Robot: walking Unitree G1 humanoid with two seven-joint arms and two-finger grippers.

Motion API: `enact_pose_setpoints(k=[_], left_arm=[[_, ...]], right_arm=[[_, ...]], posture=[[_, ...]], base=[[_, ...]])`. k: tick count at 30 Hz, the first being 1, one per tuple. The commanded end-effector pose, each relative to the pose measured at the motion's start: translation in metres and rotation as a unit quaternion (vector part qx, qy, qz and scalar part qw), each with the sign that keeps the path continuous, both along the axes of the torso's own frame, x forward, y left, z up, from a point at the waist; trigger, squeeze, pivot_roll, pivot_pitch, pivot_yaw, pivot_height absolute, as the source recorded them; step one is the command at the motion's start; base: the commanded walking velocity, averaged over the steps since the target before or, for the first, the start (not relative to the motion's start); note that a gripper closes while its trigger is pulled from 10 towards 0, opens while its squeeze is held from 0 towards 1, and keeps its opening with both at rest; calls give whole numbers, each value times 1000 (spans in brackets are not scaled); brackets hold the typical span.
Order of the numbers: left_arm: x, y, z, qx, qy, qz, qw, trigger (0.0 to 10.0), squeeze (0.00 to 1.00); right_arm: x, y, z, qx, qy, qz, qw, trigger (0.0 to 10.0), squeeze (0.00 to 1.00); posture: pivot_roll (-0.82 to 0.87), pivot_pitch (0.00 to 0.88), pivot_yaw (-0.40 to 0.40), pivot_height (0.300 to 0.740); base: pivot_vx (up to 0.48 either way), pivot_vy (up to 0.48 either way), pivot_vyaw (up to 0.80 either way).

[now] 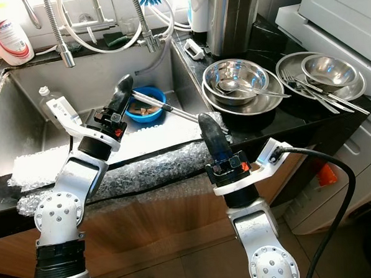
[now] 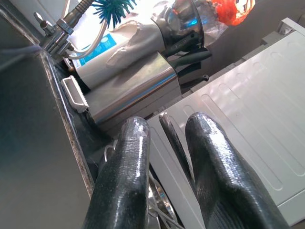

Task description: Kitchen organization

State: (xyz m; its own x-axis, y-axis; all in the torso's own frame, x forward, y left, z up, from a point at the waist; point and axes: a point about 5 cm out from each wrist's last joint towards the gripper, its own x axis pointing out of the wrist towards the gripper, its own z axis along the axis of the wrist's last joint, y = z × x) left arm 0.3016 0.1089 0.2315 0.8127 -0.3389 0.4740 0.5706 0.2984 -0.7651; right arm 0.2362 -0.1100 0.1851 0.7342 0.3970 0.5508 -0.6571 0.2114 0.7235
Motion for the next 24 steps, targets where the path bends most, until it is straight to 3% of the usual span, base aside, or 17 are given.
enact_pose_setpoints(k=[1, 10, 11, 12, 13, 14, 15, 24], left_arm=[[0, 0, 3, 3, -4, -2, 1000, 10000, 0], [0, 0, 3, 6, -6, -5, 1000, 10000, 0], [0, 0, 3, 5, -7, -6, 1000, 8000, 0], [0, 0, 3, 5, -7, -6, 1000, 8000, 0], [0, 0, 3, 4, -7, -5, 1000, 627, 0], [0, 0, 3, 4, -8, -5, 1000, 627, 0], [0, 0, 4, 4, -8, -5, 1000, 0, 0], [-2, -1, 3, 7, -9, -10, 1000, 0, 0]], right_arm=[[-2, 4, 2, 14, -5, 13, 1000, 10000, 0], [-3, 9, -1, -2, -4, 29, 1000, 10000, 0], [-3, 9, -1, -2, -4, 29, 1000, 10000, 0], [-3, 9, -1, -2, -4, 29, 1000, 10000, 0], [-3, 9, -1, -2, -3, 28, 1000, 10000, 0], [-3, 9, -1, -2, -3, 27, 1000, 10000, 0], [-3, 9, -1, -1, -3, 26, 1000, 10000, 0], [-2, 9, -3, -6, 1, 22, 1000, 10000, 0]], posture=[[-10, 106, 27, 740], [-10, 106, 26, 740], [-10, 106, 26, 740], [-10, 106, 26, 740], [-10, 106, 26, 740], [-11, 107, 26, 740], [-11, 107, 26, 740], [-7, 110, 27, 740]], base=[[0, 0, 0], [0, 0, 0], [0, 0, 0], [0, 0, 0], [0, 0, 0], [0, 0, 0], [0, 0, 0], [0, 0, 0]])
